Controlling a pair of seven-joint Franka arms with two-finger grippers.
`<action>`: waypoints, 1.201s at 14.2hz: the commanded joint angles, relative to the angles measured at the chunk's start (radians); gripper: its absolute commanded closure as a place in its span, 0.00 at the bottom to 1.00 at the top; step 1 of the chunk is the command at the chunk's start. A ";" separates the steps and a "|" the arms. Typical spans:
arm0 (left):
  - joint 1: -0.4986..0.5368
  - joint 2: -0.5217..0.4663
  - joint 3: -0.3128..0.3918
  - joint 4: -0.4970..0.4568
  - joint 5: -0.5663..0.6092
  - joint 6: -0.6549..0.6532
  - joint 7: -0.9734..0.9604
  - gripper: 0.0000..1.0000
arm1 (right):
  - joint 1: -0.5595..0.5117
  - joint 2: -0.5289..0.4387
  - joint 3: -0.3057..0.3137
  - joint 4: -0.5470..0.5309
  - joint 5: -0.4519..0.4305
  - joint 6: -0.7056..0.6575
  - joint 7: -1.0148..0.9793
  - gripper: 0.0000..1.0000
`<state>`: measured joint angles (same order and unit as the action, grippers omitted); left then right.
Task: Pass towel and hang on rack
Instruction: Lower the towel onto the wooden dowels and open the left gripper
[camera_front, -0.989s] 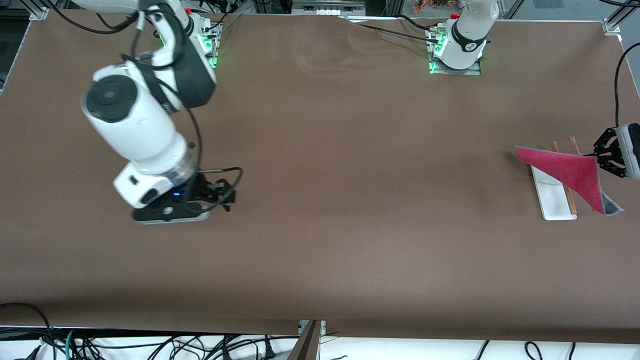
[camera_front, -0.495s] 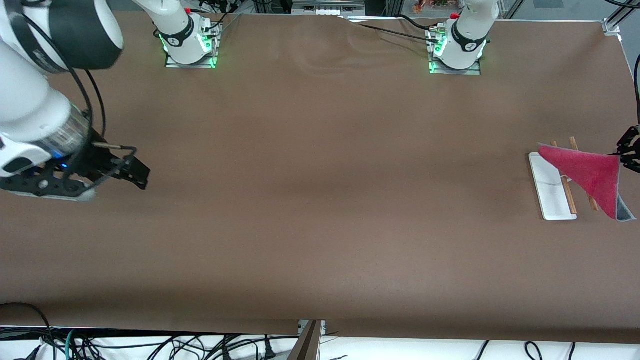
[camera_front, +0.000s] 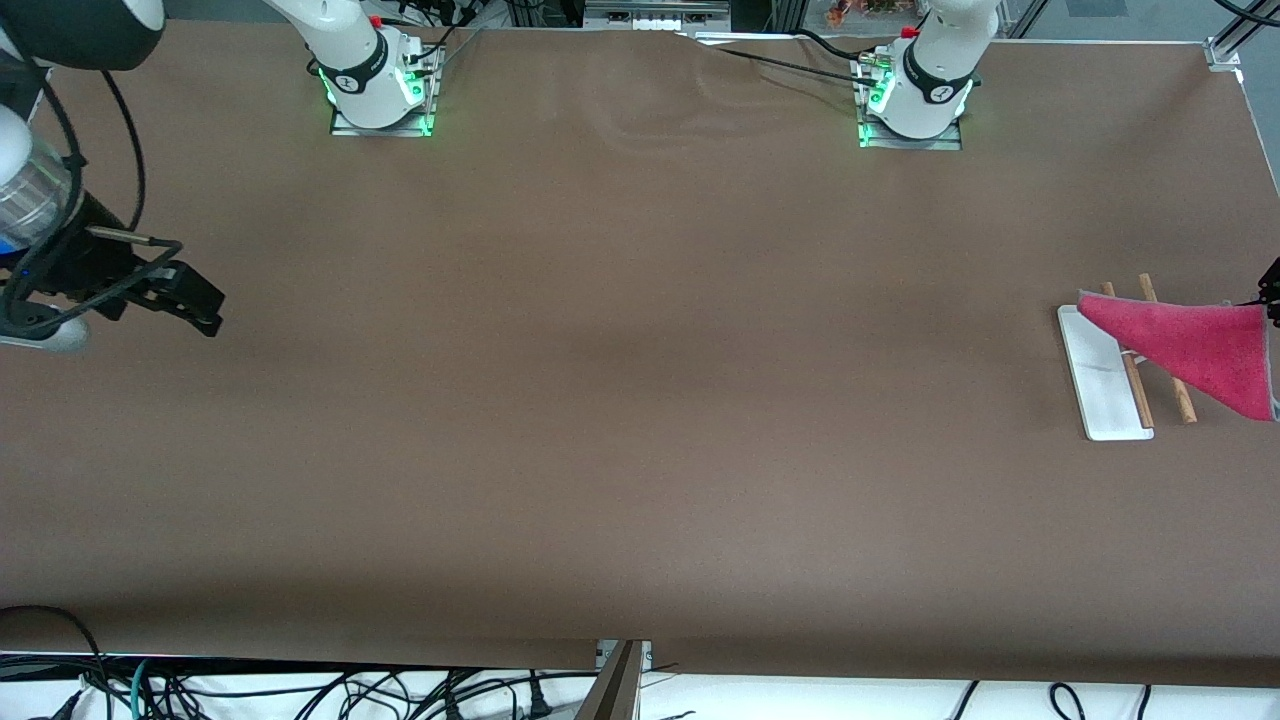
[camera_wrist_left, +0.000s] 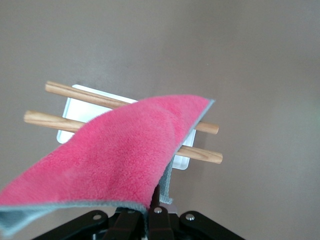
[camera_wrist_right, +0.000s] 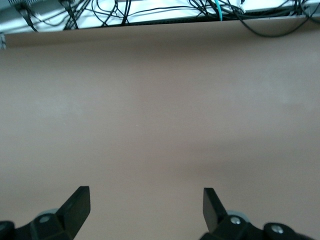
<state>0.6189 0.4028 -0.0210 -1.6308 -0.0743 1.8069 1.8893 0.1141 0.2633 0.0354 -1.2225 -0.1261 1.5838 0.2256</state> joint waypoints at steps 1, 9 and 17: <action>0.001 0.010 -0.011 0.002 0.018 0.011 0.016 0.89 | -0.014 -0.033 -0.023 -0.052 0.005 -0.005 -0.094 0.00; -0.010 -0.005 -0.016 0.002 -0.010 0.101 0.011 0.00 | -0.085 -0.168 -0.022 -0.239 0.051 -0.114 -0.095 0.00; -0.126 -0.200 -0.025 -0.023 -0.010 0.056 -0.216 0.00 | -0.113 -0.190 -0.023 -0.288 0.046 -0.114 -0.232 0.00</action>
<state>0.5471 0.2716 -0.0504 -1.6184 -0.0782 1.8970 1.7817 0.0175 0.1051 0.0066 -1.4730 -0.0936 1.4612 0.0191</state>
